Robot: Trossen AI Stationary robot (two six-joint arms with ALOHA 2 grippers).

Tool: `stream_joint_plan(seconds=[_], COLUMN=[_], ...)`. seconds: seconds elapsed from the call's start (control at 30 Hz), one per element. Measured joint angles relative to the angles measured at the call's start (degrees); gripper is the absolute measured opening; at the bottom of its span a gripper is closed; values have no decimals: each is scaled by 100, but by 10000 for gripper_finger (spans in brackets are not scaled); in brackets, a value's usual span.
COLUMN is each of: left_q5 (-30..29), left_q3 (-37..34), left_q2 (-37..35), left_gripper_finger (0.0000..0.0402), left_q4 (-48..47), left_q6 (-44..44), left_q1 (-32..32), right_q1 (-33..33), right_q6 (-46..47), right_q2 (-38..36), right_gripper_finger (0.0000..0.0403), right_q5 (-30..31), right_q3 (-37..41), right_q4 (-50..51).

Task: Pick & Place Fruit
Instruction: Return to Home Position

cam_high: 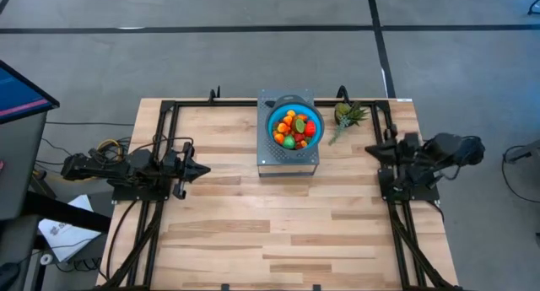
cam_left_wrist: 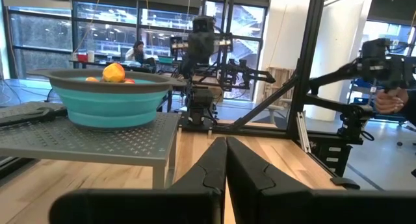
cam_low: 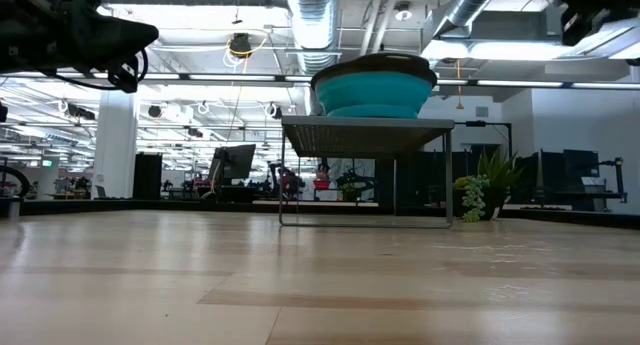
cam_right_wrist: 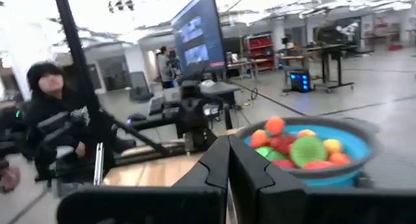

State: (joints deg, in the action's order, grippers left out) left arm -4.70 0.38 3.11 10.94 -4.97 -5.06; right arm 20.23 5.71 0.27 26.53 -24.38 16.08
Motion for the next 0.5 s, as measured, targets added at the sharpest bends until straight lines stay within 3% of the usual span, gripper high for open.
stream_joint_plan(seconds=[0.17, 0.5], left_q5=[0, -1], left_q3=[0, 0], left_q2=[0, 1], left_gripper_finger=[3, 3], left_q4=[15, 14], left_q6=[0, 10], left_q1=[0, -1], right_q1=[-11, -11], right_q6=[122, 502], right_q2=[-2, -2], right_gripper_finger=[0, 0], right_q5=[-448, -1583], right_q3=[675, 1202], right_q4=[-909, -981])
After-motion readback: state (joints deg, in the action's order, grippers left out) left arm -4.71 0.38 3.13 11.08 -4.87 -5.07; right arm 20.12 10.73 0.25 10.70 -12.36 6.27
